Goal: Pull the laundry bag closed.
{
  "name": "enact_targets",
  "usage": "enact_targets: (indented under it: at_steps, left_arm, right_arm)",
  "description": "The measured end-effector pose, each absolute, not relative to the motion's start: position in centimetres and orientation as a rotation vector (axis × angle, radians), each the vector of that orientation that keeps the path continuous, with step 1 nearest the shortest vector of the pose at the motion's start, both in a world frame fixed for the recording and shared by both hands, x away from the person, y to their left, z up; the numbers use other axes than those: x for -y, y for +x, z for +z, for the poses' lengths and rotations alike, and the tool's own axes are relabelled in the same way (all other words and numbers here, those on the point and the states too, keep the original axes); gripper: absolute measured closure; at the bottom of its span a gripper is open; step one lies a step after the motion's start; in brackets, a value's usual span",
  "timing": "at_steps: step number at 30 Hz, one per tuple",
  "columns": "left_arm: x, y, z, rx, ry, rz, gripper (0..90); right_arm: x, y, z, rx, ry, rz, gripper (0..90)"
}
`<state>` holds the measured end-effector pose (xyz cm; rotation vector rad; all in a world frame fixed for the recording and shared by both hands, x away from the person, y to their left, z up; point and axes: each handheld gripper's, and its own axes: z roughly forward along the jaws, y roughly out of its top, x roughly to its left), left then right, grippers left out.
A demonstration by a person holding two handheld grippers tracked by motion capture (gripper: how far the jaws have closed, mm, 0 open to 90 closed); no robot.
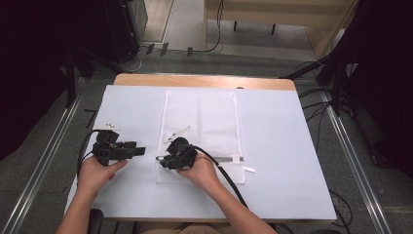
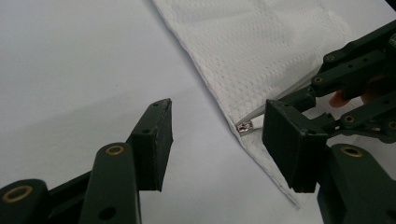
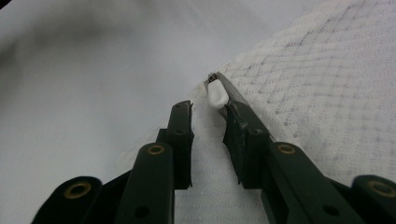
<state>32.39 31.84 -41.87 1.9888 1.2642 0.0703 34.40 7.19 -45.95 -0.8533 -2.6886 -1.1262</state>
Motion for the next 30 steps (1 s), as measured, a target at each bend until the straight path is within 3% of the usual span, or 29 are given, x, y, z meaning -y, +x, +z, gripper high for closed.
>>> enact_targets:
  at_steps: [23, 30]
  left_arm:
    - [-32.1, 32.2, -42.4, -1.251, 1.999, 0.035, 45.6]
    - [-31.9, 31.9, -42.8, -1.193, 2.03, 0.032, 51.3]
  right_arm:
    - [-9.3, 35.6, -46.1, 2.707, -0.896, -1.095, 84.0]
    - [-9.6, 35.9, -45.8, 2.74, -0.853, -1.063, 87.6]
